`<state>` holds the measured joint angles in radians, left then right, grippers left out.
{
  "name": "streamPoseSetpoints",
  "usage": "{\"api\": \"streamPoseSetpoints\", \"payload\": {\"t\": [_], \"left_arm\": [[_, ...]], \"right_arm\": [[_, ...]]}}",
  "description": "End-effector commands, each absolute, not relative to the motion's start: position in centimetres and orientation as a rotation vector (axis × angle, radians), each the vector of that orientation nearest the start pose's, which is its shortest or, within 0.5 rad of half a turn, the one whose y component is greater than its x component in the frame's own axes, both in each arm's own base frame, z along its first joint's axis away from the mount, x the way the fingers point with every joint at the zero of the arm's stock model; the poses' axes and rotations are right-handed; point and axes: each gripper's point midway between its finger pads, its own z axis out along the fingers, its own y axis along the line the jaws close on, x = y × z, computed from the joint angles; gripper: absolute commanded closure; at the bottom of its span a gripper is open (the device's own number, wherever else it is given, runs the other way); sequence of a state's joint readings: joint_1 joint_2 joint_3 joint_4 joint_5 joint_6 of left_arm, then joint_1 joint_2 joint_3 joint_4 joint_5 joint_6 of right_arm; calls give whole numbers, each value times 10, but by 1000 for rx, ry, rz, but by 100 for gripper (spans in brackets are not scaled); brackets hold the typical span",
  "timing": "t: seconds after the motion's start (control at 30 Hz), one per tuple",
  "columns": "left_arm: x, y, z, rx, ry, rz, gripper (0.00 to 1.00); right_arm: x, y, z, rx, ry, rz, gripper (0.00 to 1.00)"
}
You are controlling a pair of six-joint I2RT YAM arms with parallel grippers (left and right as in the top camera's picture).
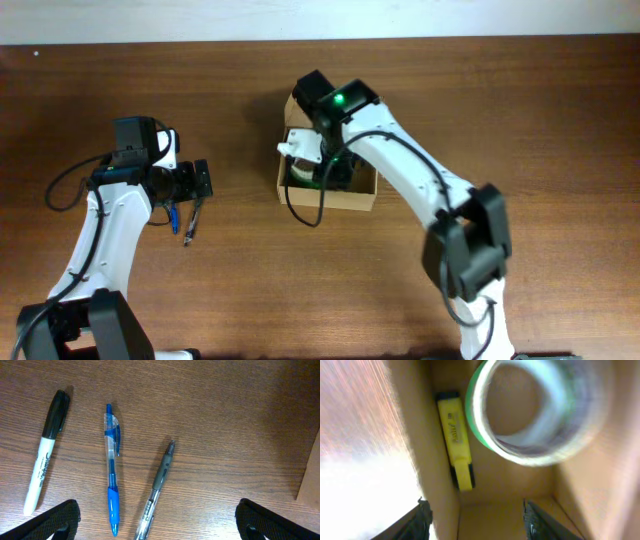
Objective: Pack container
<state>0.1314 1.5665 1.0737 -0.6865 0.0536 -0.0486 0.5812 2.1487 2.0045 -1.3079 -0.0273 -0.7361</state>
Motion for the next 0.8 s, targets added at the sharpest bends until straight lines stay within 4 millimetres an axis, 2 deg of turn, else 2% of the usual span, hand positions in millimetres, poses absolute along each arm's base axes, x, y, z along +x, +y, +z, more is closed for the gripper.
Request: {"api": "streamPoseSetpoints", "payload": {"t": [0.0, 0.03, 0.1, 0.17, 0.23, 0.3, 0.37, 0.47, 0.53, 0.6, 0.63, 0.67, 0.77], "left_arm": [[359, 37, 90, -216, 2730, -60, 1], [359, 37, 90, -215, 2730, -60, 1], [360, 37, 90, -215, 2727, -61, 1], [365, 38, 93, -213, 2706, -58, 1], [367, 38, 93, -211, 2696, -59, 1], [364, 38, 92, -213, 2709, -60, 1], [363, 38, 92, -214, 2712, -60, 1], [362, 38, 92, -213, 2714, -59, 1], [360, 38, 95, -212, 2724, -53, 1], [358, 42, 103, -212, 2738, -24, 1], [358, 45, 110, -216, 2745, 0, 1], [358, 51, 120, -225, 2745, 38, 1], [363, 73, 167, -220, 2716, 196, 1]], "right_arm": [[372, 246, 214, -1607, 2253, 1, 41], [374, 240, 230, -1543, 2242, -31, 41], [381, 218, 274, -1308, 2237, -111, 42], [390, 193, 304, -1080, 2248, -139, 32], [398, 158, 331, -837, 2264, -130, 27], [406, 109, 350, -560, 2292, -101, 23], [412, 57, 359, -315, 2317, -23, 20], [416, -1, 357, -84, 2341, 102, 20], [414, -62, 337, 117, 2393, 157, 20], [412, -92, 321, 234, 2432, 159, 21], [412, -104, 312, 274, 2450, 155, 17], [413, -112, 306, 301, 2464, 154, 0], [416, -127, 285, 360, 2509, 163, 1]]}}
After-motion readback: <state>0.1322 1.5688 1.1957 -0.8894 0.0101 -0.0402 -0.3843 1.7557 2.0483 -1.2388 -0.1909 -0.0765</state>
